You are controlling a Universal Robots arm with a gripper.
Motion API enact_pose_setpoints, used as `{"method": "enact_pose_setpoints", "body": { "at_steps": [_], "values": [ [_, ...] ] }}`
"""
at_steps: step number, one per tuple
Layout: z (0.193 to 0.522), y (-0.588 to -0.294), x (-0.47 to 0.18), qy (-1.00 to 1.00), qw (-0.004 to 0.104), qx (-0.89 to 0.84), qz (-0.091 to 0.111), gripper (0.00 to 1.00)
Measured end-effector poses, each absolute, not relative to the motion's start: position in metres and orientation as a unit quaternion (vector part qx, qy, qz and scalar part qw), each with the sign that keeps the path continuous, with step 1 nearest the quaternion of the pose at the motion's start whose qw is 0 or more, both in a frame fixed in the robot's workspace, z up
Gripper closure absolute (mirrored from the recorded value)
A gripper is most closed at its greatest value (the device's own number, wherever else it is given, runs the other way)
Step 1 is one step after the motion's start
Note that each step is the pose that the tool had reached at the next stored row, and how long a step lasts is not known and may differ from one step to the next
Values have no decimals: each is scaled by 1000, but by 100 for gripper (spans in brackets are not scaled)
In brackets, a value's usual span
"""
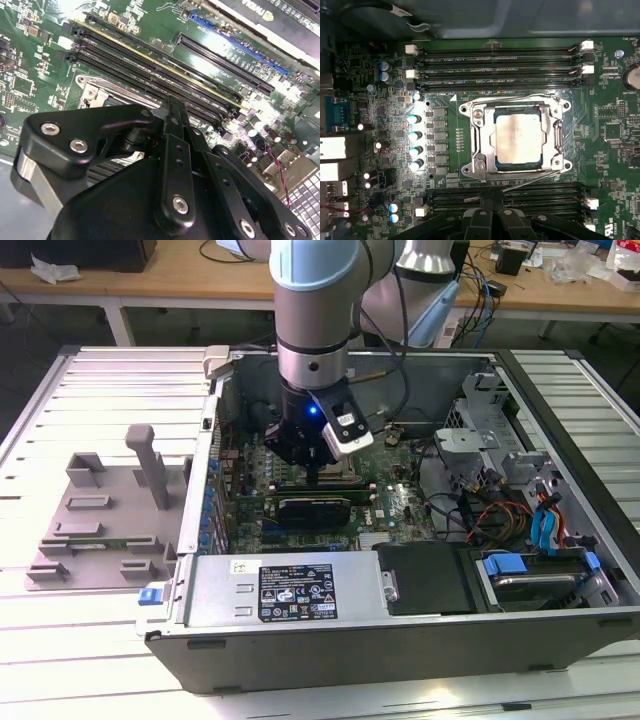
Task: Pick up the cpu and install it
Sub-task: 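Install the second cpu locking lever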
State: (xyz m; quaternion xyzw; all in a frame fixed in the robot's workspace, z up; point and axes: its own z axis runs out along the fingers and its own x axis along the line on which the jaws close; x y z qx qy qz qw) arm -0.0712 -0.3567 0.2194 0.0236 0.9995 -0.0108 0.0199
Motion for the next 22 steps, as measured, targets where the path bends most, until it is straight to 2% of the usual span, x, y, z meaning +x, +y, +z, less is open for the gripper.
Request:
{"method": "enact_pose_setpoints", "body": {
  "at_steps": [2,4,8,10,20,22],
  "values": [
    [218,-357,-71,999,20,24,-10,89],
    [218,-357,-71,999,21,24,14,89],
    [218,-365,-73,999,21,24,22,89],
    [218,-368,-74,999,22,23,35,89],
    [213,-375,-80,997,22,17,72,89],
    [212,-377,-80,997,22,15,74,89]
  ]
}}
